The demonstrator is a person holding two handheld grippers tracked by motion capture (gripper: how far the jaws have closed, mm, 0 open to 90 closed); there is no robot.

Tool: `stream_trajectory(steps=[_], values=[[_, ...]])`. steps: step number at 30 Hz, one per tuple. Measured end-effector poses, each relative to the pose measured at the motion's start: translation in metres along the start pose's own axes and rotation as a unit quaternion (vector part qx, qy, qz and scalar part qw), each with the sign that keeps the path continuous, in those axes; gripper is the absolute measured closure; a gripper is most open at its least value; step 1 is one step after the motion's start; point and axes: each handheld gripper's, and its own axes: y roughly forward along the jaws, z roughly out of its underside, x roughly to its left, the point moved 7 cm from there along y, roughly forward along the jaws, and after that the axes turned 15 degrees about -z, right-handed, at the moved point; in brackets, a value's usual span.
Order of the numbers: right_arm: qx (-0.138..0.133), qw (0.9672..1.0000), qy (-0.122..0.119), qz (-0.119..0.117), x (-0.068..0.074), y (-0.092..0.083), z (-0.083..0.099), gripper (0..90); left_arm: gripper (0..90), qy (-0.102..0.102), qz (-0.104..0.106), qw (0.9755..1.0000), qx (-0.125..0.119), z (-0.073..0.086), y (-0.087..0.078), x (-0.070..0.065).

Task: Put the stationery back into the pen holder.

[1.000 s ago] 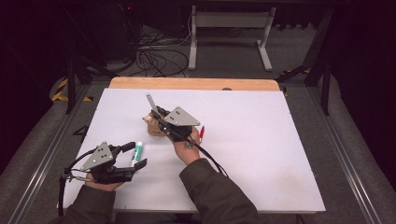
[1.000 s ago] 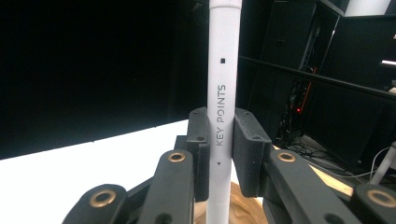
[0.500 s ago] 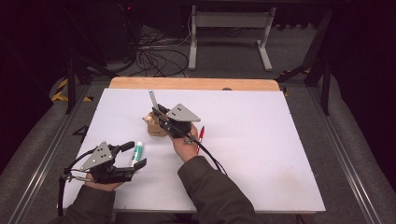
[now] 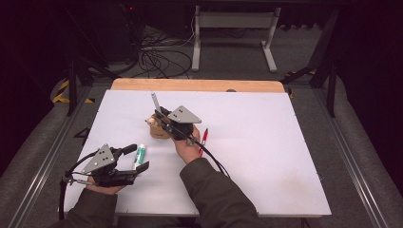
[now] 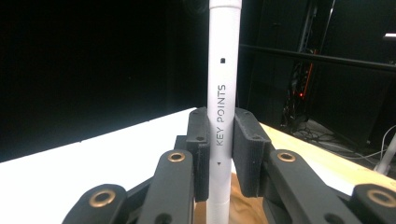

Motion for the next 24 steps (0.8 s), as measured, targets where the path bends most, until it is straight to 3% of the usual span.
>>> stream_trajectory(steps=[8, 24], values=[[0.014, 0.9999, 0.0, 0.004, -0.001, 0.002, 0.006, 78.1, 24.1, 0.002, 0.001, 1.0, -0.001, 0.0, 0.0, 0.0], [0.052, 0.9982, 0.027, 0.013, -0.008, 0.006, 0.024, 77.8, 24.4, -0.002, 0.004, 1.0, 0.001, 0.0, 0.0, -0.001]])
